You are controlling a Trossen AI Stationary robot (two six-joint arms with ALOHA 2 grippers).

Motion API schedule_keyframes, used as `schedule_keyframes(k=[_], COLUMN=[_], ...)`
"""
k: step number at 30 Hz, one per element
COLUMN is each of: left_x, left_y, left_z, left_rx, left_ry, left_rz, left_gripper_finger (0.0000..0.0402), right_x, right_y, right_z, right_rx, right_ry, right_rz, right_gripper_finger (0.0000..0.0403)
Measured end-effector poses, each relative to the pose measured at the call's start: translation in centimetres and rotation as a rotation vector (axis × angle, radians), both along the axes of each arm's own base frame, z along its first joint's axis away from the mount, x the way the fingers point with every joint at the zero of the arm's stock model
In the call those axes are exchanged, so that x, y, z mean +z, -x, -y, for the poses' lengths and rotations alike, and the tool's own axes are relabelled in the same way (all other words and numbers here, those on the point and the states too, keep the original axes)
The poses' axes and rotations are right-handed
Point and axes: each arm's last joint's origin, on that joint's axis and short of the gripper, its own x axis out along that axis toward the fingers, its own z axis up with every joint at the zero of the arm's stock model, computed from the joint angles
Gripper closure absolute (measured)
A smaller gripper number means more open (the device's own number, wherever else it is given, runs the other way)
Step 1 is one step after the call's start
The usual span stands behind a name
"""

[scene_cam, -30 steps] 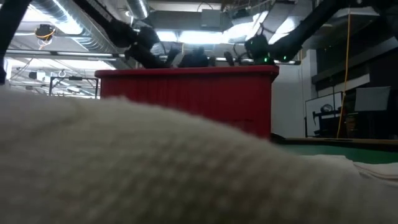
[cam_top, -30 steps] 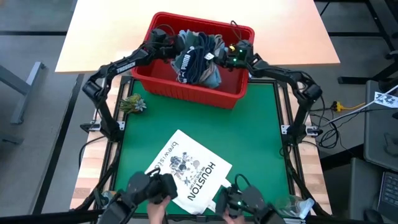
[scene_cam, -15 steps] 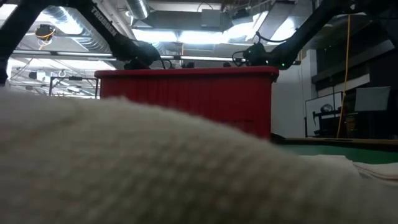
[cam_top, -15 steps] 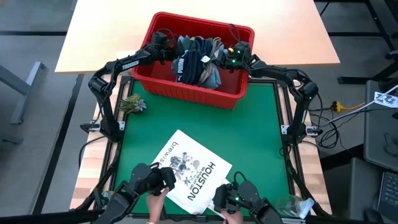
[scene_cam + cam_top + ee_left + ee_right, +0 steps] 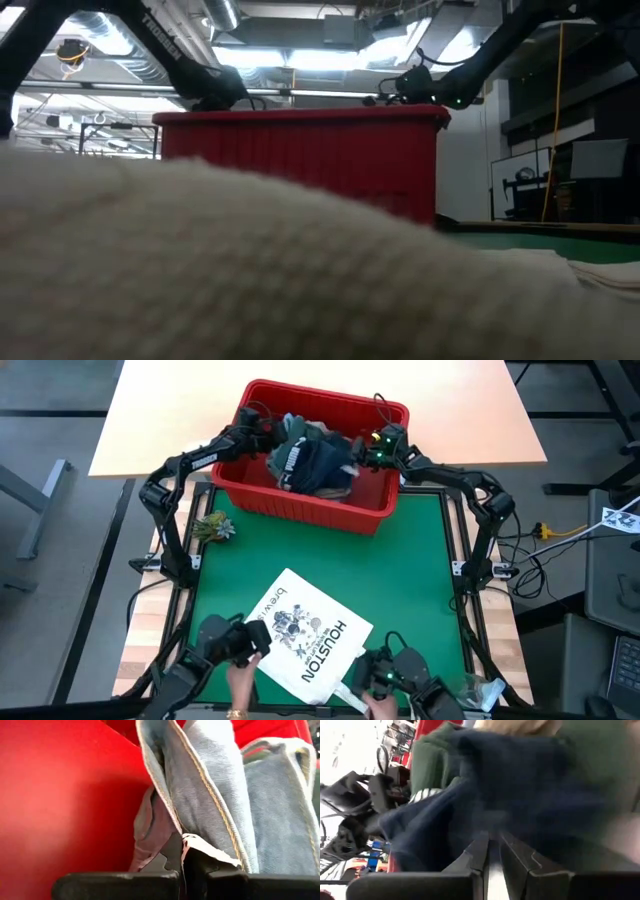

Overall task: Fold Laundry from Bin
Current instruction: Put the stacked clothes into the red organizer bin

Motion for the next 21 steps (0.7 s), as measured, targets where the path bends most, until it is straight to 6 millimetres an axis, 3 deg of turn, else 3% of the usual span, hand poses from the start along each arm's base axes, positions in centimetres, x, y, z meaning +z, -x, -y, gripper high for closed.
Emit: schedule_keyframes(k=[15,21], left_x=[-0.12,-0.18], left_y=[0.75,0.79], left_z=[-0.26,-0.23], left_rx=[0.019,-0.044], left_ry=[0.004,-0.067], left_rz=[-0.029,-0.121], left_gripper_finger=[0.0401,0.04], right_x=[0.01,0.01], right_y=[0.69,0.69], right_z=[0.48,0.48], right_rx=[0.0,0.005], right_ry=[-0.012,-0.013], right_rz=[0.001,0.002], right_gripper_finger=[0.0358,0.0358])
